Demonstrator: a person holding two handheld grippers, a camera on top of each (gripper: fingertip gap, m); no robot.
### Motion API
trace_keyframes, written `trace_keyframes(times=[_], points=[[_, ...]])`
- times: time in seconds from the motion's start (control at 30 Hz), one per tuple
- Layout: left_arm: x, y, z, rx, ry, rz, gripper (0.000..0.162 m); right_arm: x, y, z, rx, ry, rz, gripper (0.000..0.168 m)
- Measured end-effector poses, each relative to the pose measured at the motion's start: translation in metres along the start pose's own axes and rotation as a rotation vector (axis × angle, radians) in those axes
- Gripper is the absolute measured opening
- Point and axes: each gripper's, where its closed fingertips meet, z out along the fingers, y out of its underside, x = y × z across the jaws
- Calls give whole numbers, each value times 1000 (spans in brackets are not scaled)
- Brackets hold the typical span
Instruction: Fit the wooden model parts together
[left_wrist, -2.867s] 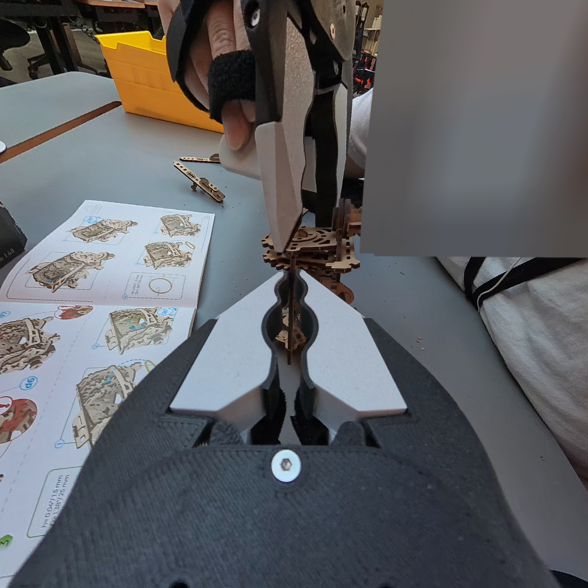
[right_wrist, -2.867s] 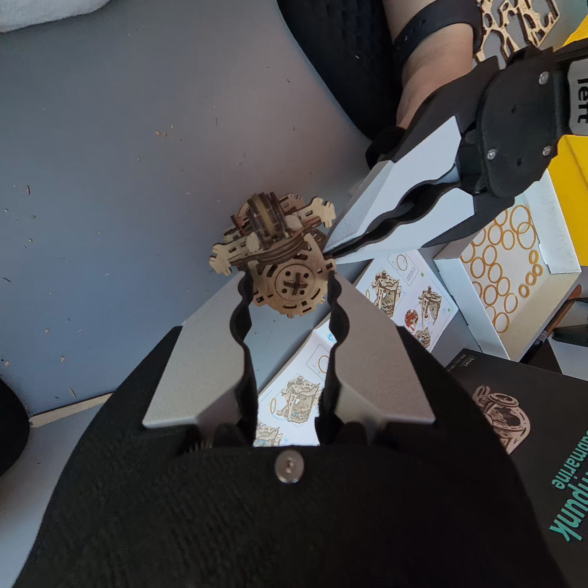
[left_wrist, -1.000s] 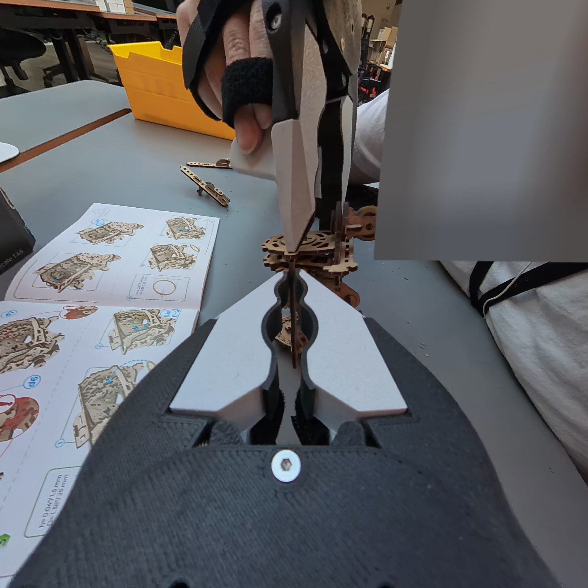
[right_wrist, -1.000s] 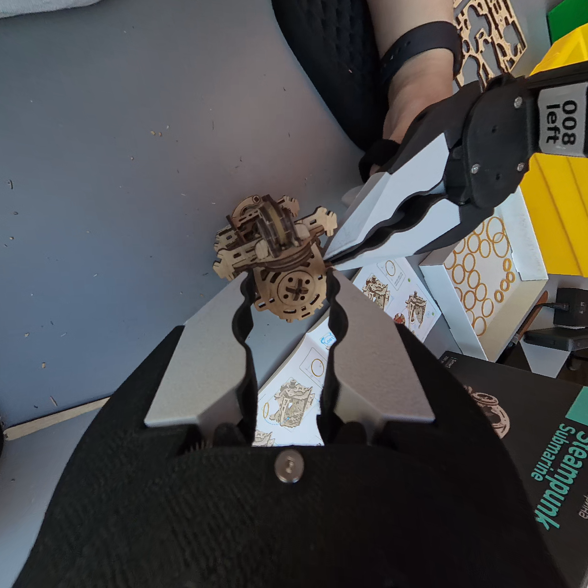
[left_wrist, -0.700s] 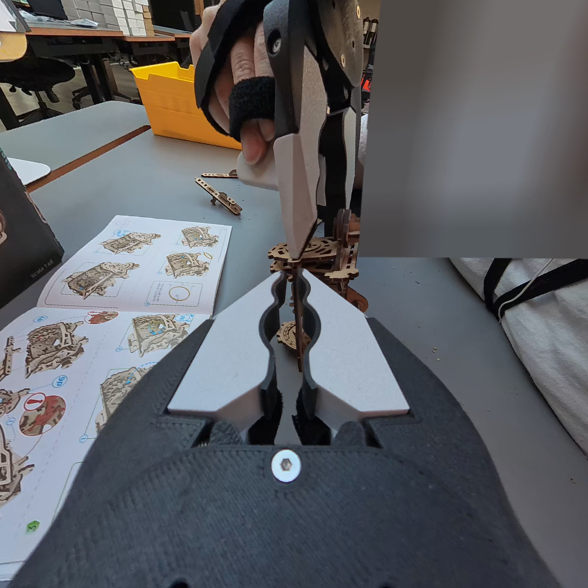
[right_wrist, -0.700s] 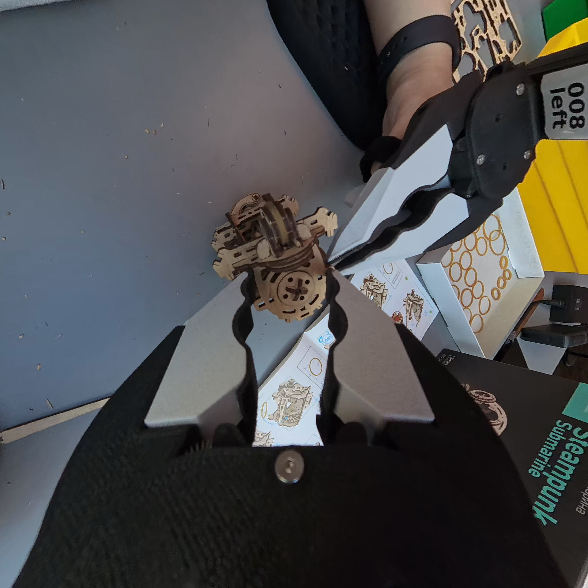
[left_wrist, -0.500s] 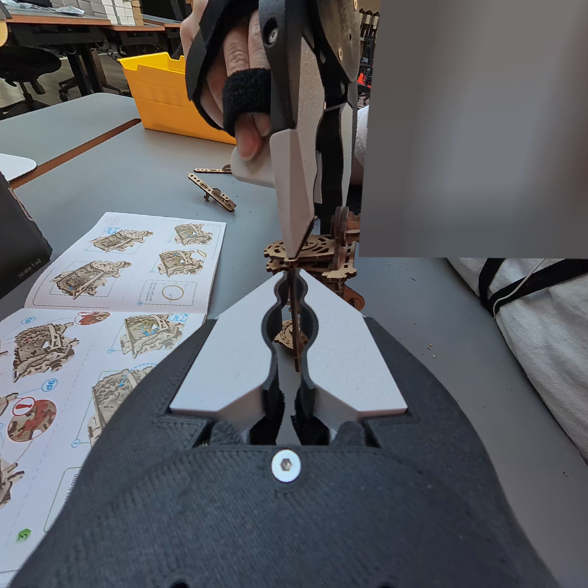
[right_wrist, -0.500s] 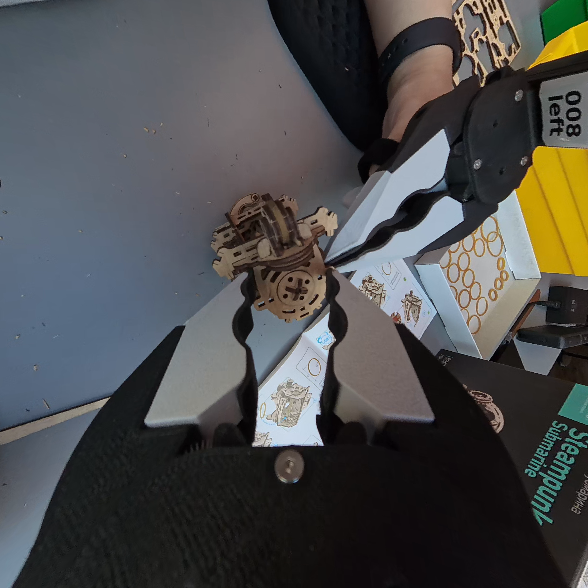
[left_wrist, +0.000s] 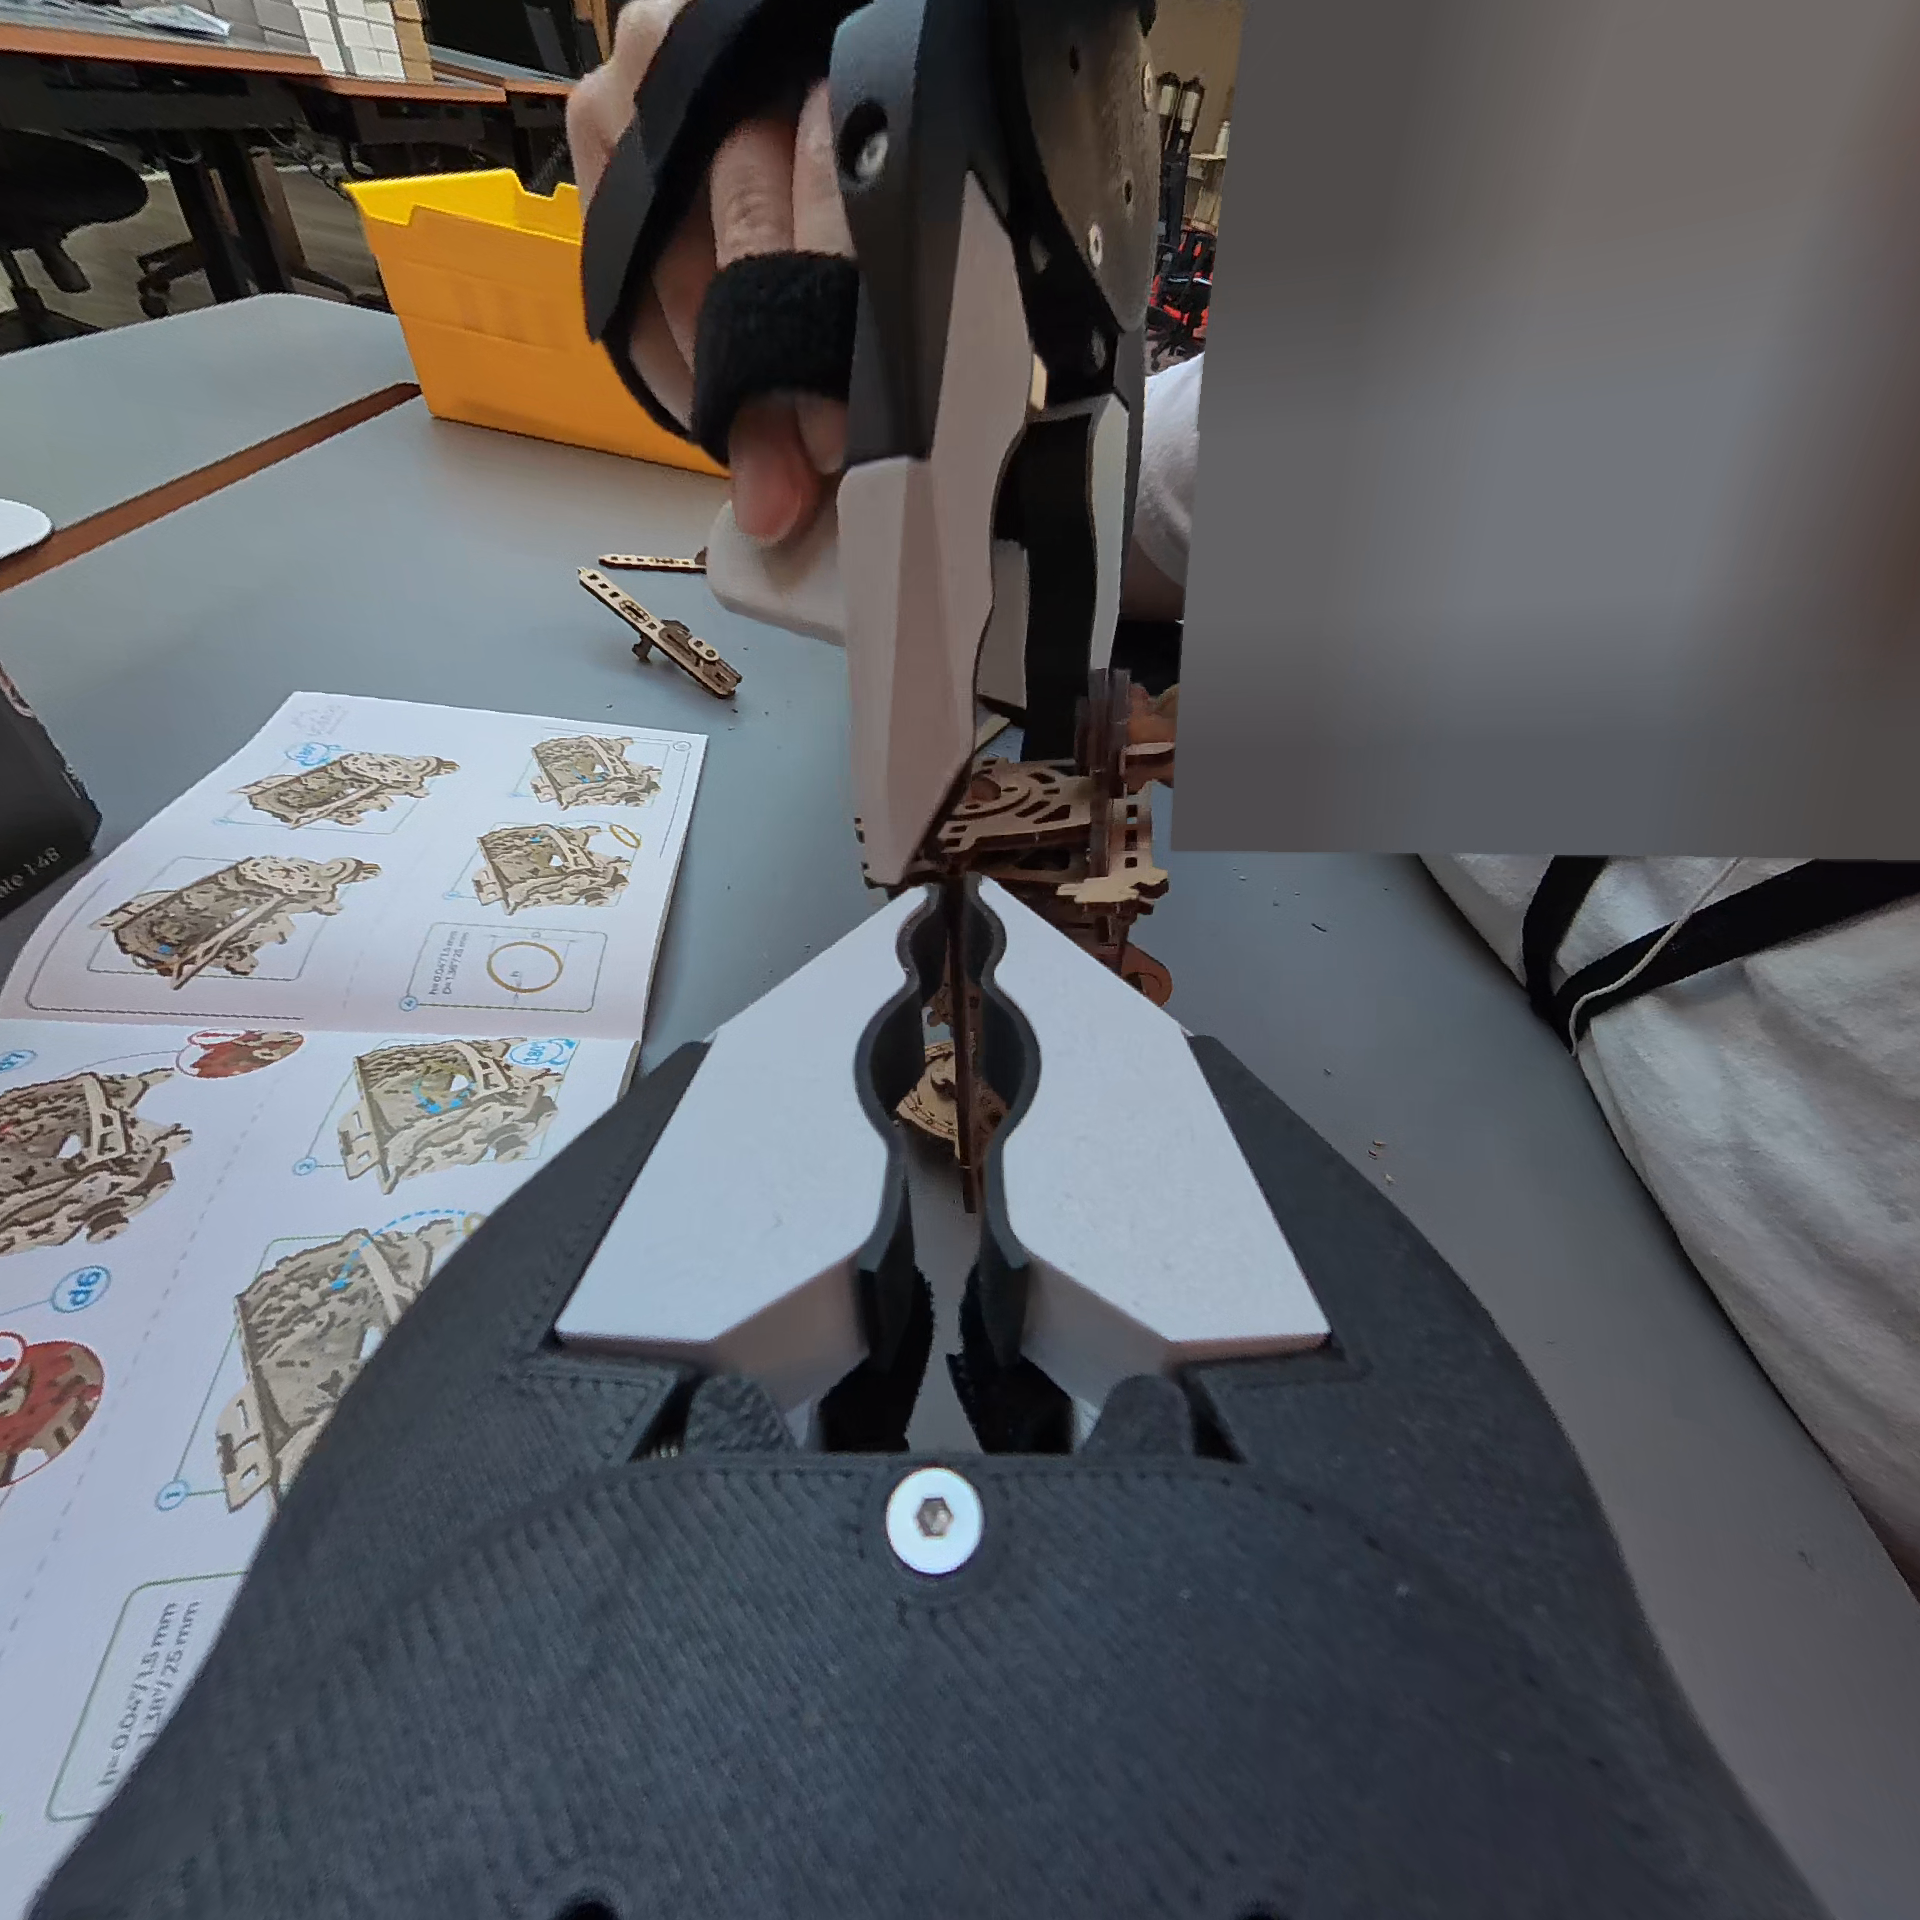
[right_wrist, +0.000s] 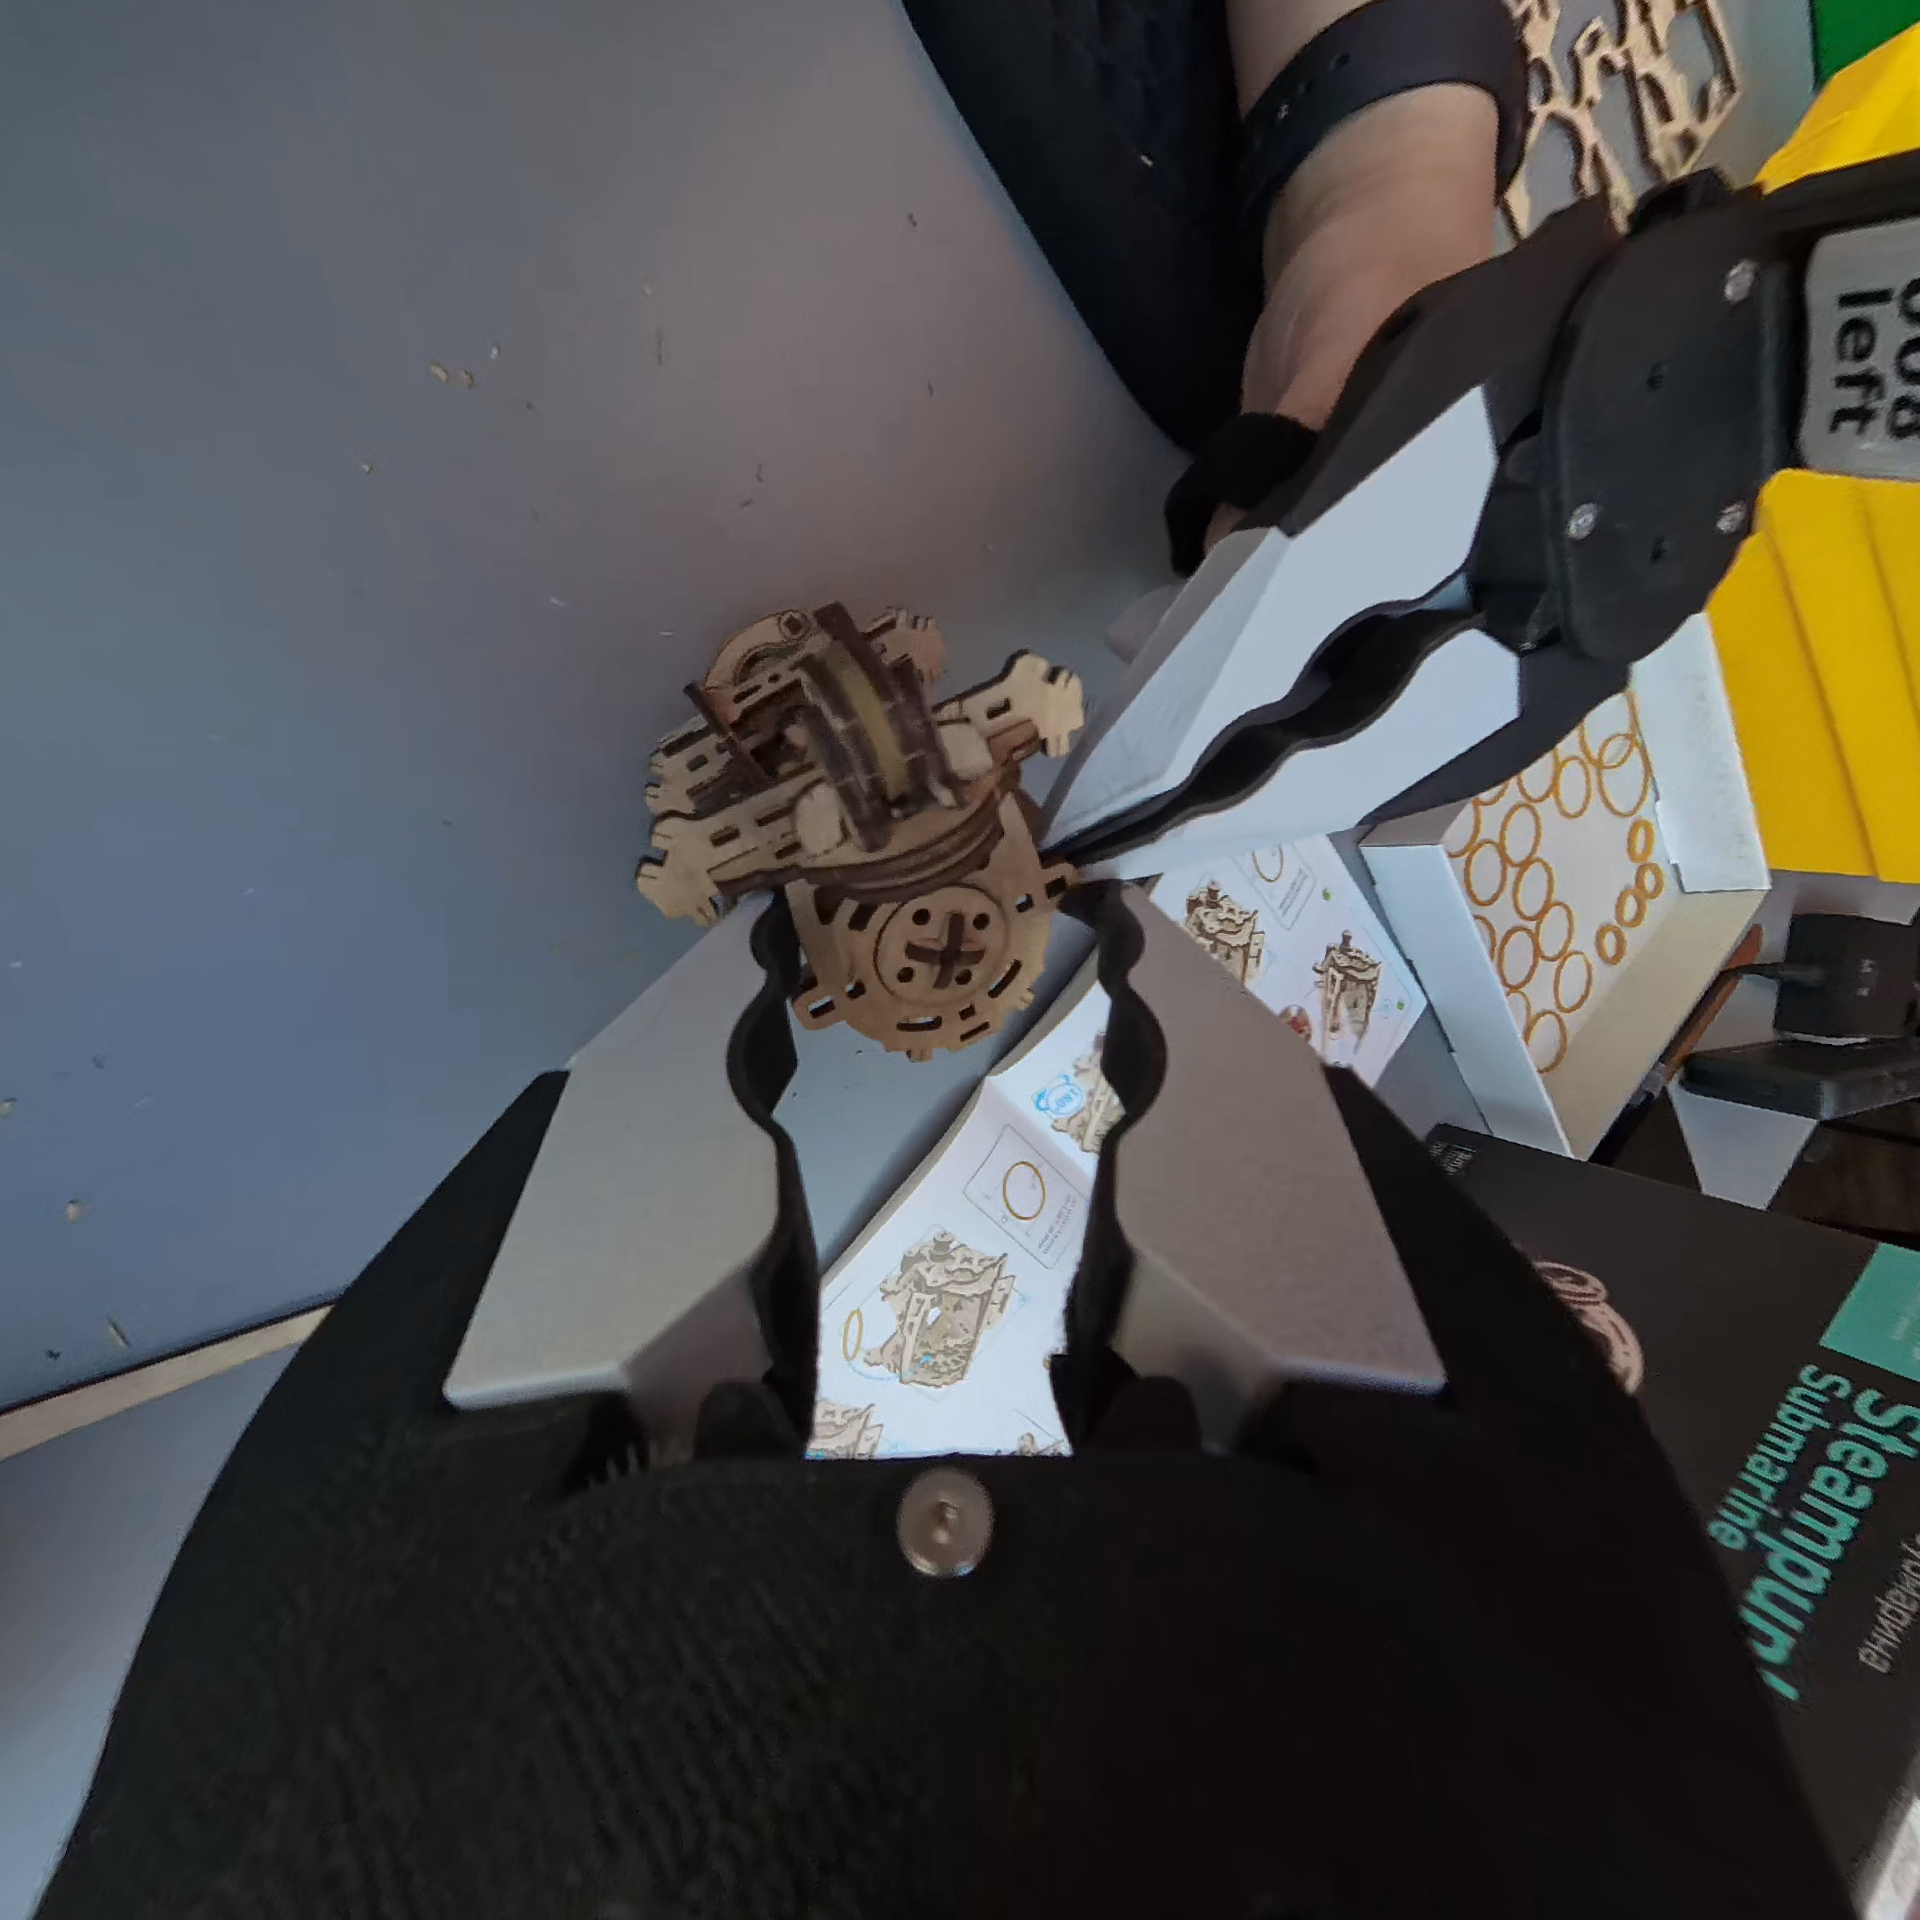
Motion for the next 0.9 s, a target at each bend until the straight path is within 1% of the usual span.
trace_keyframes(times=[0.03,0.1,0.17,0.33,0.67,0.9], points=[[-1,0,-2,4,-6,-2,0,2,0,-3,1,13,4,56],[-4,-1,-5,9,-29,23,0,4,0,-9,13,15,19,48],[-4,-1,-6,4,-39,42,0,5,2,-9,10,22,8,49],[-4,0,-6,9,-26,22,0,3,2,-5,-6,34,-38,50],[-4,0,-6,12,-24,8,0,3,-3,-7,0,57,-84,48],[-4,0,-5,11,-24,1,0,1,-3,-5,4,41,-63,47]])
